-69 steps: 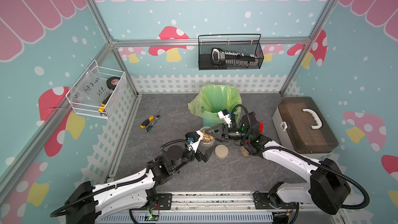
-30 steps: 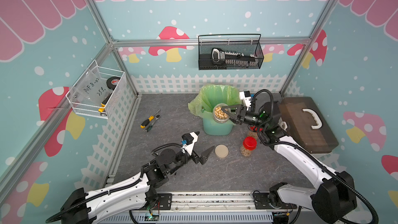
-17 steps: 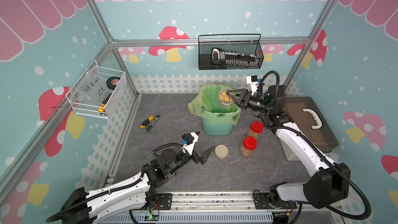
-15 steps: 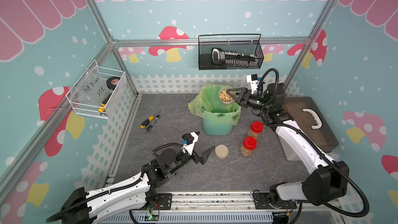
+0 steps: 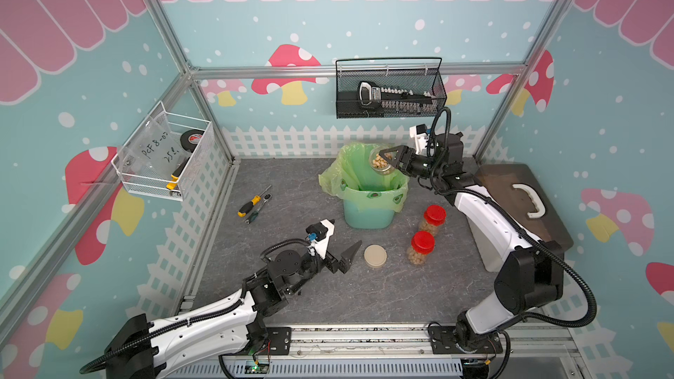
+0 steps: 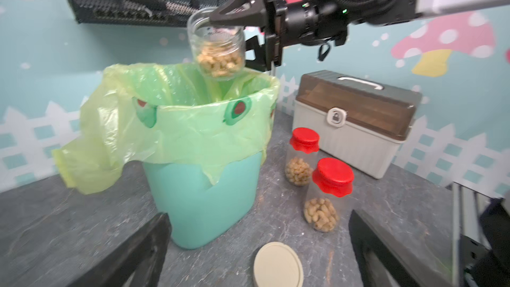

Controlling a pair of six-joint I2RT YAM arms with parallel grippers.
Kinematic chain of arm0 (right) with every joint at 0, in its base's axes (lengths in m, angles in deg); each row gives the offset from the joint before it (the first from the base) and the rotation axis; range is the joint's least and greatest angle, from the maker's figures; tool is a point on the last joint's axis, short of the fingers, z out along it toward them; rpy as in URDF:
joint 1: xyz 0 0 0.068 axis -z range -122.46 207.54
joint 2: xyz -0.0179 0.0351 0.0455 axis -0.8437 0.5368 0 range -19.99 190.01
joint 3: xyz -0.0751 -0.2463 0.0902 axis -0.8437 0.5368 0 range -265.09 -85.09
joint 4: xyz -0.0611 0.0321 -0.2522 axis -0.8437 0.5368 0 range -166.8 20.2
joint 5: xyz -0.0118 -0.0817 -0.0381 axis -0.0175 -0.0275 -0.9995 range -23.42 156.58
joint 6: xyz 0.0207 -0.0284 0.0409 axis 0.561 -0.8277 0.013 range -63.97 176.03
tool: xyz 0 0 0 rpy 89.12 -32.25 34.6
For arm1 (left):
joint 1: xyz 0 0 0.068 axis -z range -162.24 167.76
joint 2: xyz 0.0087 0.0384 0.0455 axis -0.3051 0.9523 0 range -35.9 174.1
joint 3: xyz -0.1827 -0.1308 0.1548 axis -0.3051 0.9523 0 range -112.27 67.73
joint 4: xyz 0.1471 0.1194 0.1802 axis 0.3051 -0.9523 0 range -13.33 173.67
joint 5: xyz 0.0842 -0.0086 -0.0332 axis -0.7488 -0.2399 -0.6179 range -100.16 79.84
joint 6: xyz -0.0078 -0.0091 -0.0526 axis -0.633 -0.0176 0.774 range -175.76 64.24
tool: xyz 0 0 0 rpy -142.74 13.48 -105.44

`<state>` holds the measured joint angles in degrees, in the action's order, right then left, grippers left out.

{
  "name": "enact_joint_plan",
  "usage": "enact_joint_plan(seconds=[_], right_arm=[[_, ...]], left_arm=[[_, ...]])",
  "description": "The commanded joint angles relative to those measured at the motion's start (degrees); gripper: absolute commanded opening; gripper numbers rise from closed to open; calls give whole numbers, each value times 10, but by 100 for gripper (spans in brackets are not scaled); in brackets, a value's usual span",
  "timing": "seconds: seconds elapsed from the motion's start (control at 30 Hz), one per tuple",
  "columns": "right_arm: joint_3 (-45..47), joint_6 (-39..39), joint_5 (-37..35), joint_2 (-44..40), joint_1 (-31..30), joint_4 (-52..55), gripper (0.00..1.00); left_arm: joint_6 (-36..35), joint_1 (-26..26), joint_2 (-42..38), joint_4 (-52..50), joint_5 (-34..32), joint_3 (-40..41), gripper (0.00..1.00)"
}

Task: Empty moldy peanuts from jars
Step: Pour the moldy peanuts from the jar into the trash bin.

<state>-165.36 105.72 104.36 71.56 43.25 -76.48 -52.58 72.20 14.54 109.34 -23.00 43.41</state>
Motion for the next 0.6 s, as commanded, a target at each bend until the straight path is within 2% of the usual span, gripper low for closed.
enact_joint_plan(seconds=[0.0,0.13,0.27,0.37,0.43,0.57], right_arm=[[-35,-43,-16,-3,1,-4,48],[-28,-61,-31,-7,0,7,48],[-17,-98,-49,-23,0,28,48],[-19,-141,-70,-31,-1,68,48],[-20,-161,-77,-31,-1,87,48],[-23,-179,-91,-28,-5,105,48]], left_arm=[[38,-38,18,-34,-79,-81,99],[98,-117,30,-6,-103,-115,99],[175,-174,29,7,-82,-100,99],[193,-174,17,49,-35,-45,99],[196,-174,10,52,-35,-20,99],[156,-174,3,-9,-46,-39,99]])
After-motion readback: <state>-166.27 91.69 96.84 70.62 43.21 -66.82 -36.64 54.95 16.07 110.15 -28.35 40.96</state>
